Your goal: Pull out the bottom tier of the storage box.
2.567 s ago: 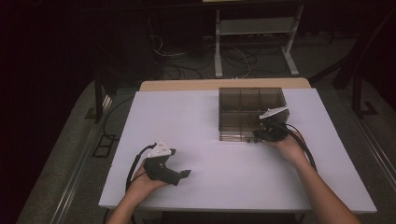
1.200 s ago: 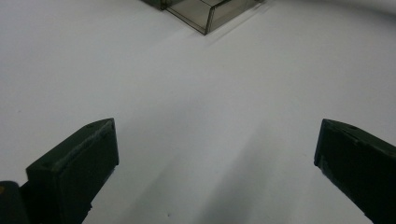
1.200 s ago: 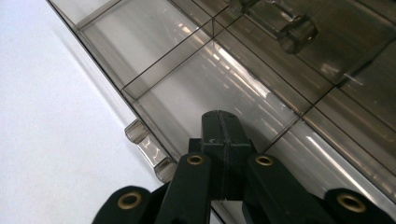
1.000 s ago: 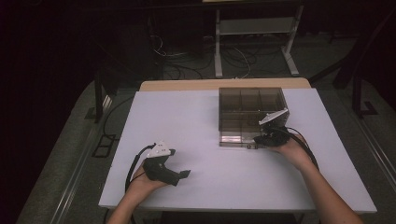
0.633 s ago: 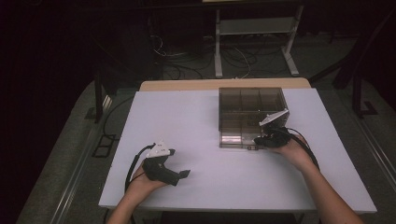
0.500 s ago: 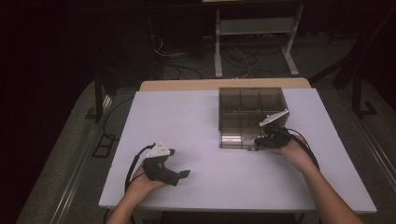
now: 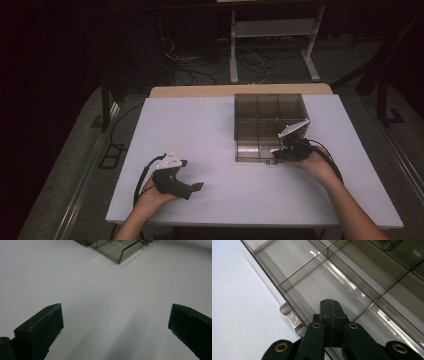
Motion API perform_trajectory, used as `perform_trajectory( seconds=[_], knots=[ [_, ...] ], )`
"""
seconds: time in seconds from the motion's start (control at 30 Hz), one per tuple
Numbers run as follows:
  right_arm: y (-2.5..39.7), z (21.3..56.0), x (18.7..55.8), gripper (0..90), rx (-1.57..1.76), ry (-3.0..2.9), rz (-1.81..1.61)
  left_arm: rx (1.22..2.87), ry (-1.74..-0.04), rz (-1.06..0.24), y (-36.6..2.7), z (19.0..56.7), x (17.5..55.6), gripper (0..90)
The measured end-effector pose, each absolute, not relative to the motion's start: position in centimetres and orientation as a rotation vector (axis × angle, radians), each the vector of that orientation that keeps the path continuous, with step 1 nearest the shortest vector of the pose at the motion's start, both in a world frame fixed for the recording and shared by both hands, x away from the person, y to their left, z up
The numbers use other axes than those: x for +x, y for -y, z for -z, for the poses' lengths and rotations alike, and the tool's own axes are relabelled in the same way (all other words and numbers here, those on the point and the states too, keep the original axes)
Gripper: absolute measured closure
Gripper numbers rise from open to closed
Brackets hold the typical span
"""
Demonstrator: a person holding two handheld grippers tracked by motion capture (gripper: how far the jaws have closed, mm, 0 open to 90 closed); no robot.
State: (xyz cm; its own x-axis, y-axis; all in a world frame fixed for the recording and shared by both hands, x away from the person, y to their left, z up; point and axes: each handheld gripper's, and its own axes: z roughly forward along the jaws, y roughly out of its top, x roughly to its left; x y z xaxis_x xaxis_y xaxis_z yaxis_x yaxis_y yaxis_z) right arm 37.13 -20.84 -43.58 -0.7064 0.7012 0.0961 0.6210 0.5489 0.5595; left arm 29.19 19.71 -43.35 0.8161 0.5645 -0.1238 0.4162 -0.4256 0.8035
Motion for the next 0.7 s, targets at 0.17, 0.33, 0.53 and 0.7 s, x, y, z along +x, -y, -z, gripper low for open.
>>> perform_trajectory(
  seconds=[0.17, 0.33, 0.53, 0.7],
  knots=[
    [21.0, 43.6, 36.6, 89.8, 1.131, -2.641, -0.883, 2.079, -0.719, -0.205, -19.7, 43.3, 29.2, 0.0],
    [21.0, 43.6, 36.5, 89.6, 1.131, -2.646, -0.888, 2.080, -0.718, -0.206, -19.7, 43.3, 29.2, 0.0],
    [21.7, 42.6, 36.4, 77.6, 1.138, -2.598, -1.018, 2.083, -0.721, -0.204, -19.8, 43.4, 29.2, 0.0],
    [22.0, 42.2, 36.2, 64.4, 1.104, -2.559, -1.070, 2.084, -0.722, -0.206, -19.9, 43.4, 29.2, 0.0]
  ],
)
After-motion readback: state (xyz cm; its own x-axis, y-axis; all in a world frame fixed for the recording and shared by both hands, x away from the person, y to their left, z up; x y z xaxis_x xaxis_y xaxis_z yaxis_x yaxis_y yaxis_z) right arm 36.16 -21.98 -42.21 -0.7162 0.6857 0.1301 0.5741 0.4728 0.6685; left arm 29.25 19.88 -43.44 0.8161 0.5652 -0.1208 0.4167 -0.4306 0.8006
